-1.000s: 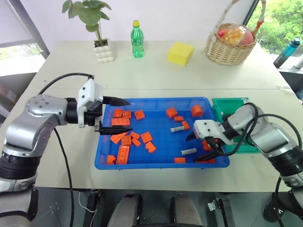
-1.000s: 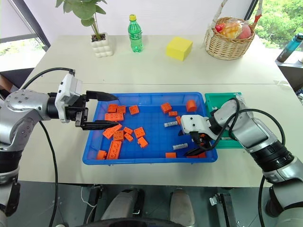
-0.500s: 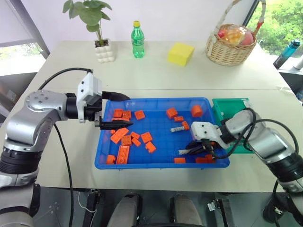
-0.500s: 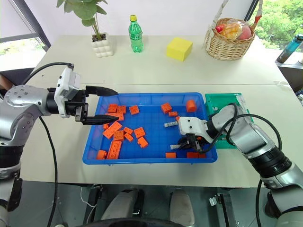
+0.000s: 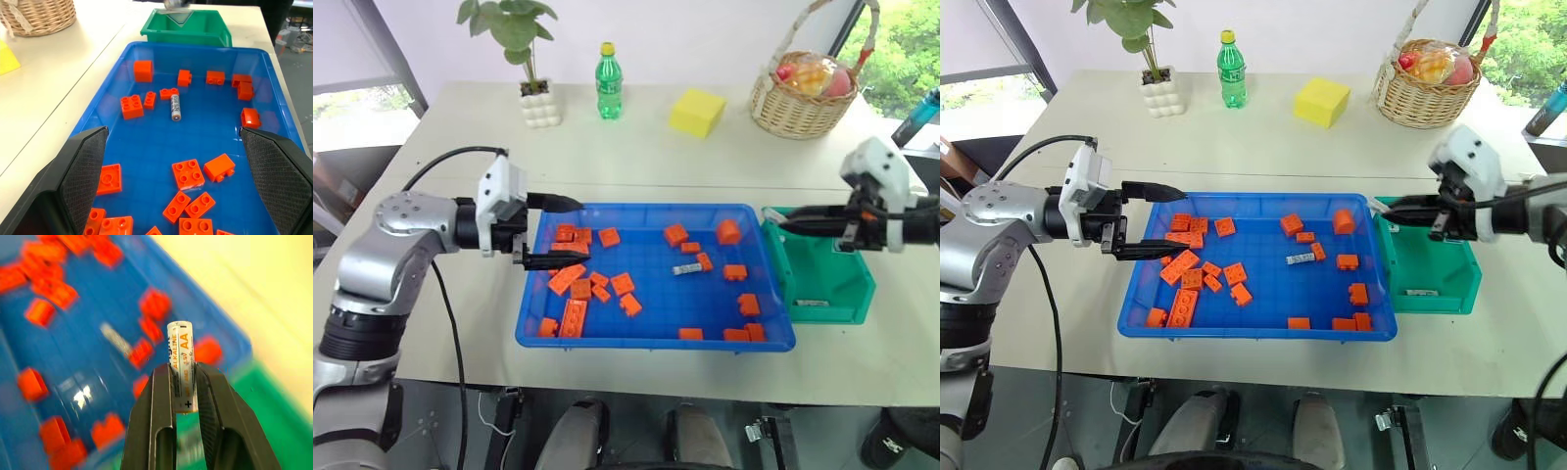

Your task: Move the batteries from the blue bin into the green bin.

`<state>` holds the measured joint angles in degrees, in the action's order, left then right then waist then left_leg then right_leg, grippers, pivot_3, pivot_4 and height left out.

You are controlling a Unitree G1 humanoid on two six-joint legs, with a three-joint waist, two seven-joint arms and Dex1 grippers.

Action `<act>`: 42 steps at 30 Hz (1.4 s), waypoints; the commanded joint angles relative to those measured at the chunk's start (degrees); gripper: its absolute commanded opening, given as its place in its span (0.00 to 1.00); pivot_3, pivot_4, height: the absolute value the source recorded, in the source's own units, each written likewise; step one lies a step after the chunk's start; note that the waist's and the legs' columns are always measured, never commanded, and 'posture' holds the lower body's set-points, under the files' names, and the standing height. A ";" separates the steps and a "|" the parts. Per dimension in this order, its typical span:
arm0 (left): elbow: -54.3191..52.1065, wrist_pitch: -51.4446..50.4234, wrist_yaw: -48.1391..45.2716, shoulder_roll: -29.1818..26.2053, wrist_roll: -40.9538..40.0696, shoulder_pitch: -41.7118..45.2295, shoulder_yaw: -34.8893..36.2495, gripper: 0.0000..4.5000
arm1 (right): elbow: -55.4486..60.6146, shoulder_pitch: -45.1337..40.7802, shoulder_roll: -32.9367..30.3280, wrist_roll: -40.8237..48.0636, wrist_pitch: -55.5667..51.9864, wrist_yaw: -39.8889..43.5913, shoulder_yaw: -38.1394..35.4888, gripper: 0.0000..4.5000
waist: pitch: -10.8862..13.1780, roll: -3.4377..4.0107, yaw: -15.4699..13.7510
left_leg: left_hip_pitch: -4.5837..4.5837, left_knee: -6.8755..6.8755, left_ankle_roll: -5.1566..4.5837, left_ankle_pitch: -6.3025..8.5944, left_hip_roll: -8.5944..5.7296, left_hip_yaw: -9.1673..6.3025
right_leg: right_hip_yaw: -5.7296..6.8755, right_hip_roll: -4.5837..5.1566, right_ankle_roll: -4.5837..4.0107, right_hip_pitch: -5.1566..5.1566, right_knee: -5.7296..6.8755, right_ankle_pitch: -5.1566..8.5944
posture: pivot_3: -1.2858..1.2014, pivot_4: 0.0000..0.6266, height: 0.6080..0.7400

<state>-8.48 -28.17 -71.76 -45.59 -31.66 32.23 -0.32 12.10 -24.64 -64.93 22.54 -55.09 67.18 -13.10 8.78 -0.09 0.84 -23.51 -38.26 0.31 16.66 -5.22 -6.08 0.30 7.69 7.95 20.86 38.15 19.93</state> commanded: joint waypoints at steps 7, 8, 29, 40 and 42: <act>1.18 1.60 -1.18 1.19 0.96 3.23 -0.65 1.00 | -1.69 -0.88 -0.63 -1.24 4.57 -6.39 -0.51 0.78 | 0.00 0.01 0.61 | 0.00 0.02 0.00 0.00 0.09 0.13 | 0.00 -0.03 0.00 0.04 0.03 0.00 | 0.52 0.24 0.94; 1.08 1.58 -1.21 1.14 0.97 3.14 -0.54 1.00 | -0.90 -3.91 0.64 0.11 4.75 -6.28 0.60 0.78 | 0.02 0.04 0.83 | 0.00 0.03 0.00 0.00 0.10 0.16 | 0.01 -0.03 0.00 0.07 0.02 0.00 | 0.52 0.24 0.94; -5.12 -1.12 2.19 -0.26 -0.67 0.58 1.90 1.00 | -20.21 -23.50 22.41 -15.54 30.07 10.15 41.11 0.78 | 0.03 0.02 1.99 | -0.02 0.01 0.04 -0.02 0.03 -0.12 | 0.05 -0.06 0.00 0.14 0.07 0.00 | 0.52 0.24 0.94; -8.26 -2.55 3.45 -1.73 -2.51 -3.69 3.79 1.00 | -25.14 -21.86 25.33 -18.85 33.21 11.18 40.10 0.47 | 0.03 0.02 1.81 | -0.02 0.03 0.06 -0.03 0.03 -0.12 | 0.04 -0.06 0.00 0.19 0.08 0.00 | 0.52 0.24 0.94; -8.07 -2.53 3.38 -1.71 -2.48 -3.47 3.59 1.00 | -23.52 -21.23 24.86 -18.51 32.77 11.40 39.24 0.24 | 0.03 0.02 1.72 | -0.02 0.02 0.06 -0.03 0.03 -0.13 | 0.05 -0.06 0.00 0.18 0.08 0.00 | 0.52 0.24 0.94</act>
<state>-15.33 -30.95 -68.41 -46.58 -33.22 28.13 1.47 -13.52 -46.24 -39.44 3.62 -22.56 78.14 28.04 8.81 -0.07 2.56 -23.53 -38.25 0.37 16.62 -5.20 -6.21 0.35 7.63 7.95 21.03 38.23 19.93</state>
